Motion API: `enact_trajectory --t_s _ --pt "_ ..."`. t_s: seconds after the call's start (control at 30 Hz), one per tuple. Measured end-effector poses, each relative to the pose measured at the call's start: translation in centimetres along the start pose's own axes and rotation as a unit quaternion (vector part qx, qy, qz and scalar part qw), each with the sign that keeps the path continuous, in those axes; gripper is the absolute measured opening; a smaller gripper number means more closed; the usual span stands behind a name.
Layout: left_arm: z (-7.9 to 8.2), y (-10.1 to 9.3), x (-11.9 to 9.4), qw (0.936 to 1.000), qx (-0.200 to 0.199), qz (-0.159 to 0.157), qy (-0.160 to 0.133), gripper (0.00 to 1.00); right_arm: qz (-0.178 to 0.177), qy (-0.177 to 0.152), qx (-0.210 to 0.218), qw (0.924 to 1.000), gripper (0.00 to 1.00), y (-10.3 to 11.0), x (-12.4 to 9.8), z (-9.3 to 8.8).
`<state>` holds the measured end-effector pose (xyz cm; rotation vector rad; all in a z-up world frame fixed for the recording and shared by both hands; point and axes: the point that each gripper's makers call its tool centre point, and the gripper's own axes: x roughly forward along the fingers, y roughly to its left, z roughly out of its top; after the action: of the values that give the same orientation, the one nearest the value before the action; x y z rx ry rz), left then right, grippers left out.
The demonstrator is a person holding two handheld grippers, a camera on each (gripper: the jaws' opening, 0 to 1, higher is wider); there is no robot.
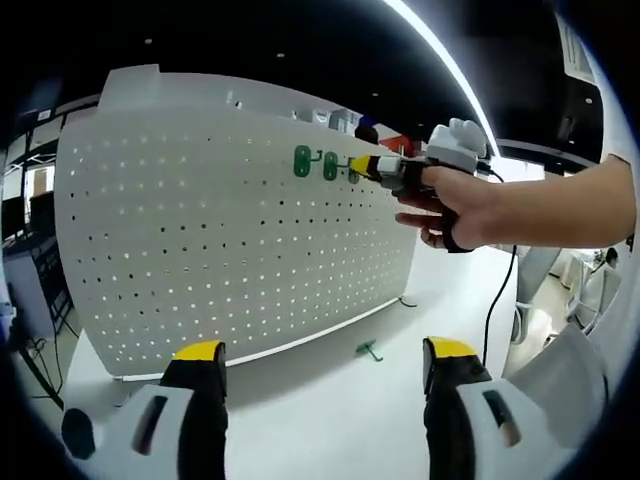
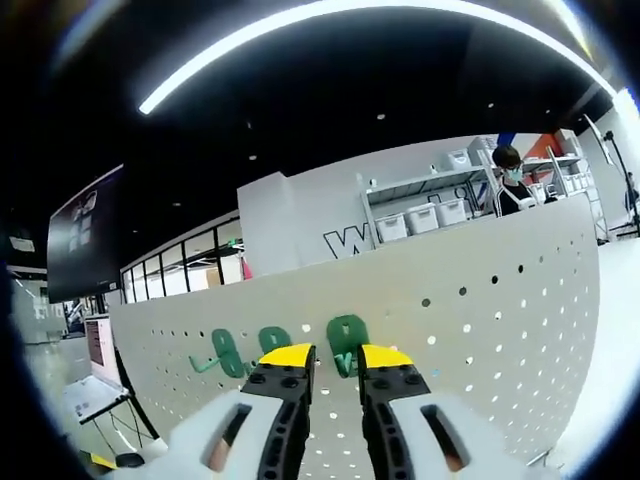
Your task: Insert the hook assembly into the mounting plate slot until the hook locks in place.
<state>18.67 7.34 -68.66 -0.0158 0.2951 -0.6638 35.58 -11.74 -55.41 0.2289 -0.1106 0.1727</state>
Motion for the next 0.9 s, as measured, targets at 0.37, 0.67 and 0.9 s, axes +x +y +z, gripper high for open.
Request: enact_trajectory --t_s 0.37,0.67,0.9 --pt "0.0 -0.5 0.2 1.0000 0.001 -0.006 -0.002 0.83 0.025 0.008 0.023 0.9994 0.35 -0.2 -1.3 0.3" --pt "-0.1 -0.7 0.1 1.0000 0.003 -0.006 0.000 0.83 0.090 0.005 0.008 0.9959 0.57 1.9 -2.2 0.4" --pt "0.1 -0.8 0.2 1.0000 0.004 -0.006 -0.002 0.83 0.108 0.008 0.013 0.9940 0.65 2.5 -2.3 0.2"
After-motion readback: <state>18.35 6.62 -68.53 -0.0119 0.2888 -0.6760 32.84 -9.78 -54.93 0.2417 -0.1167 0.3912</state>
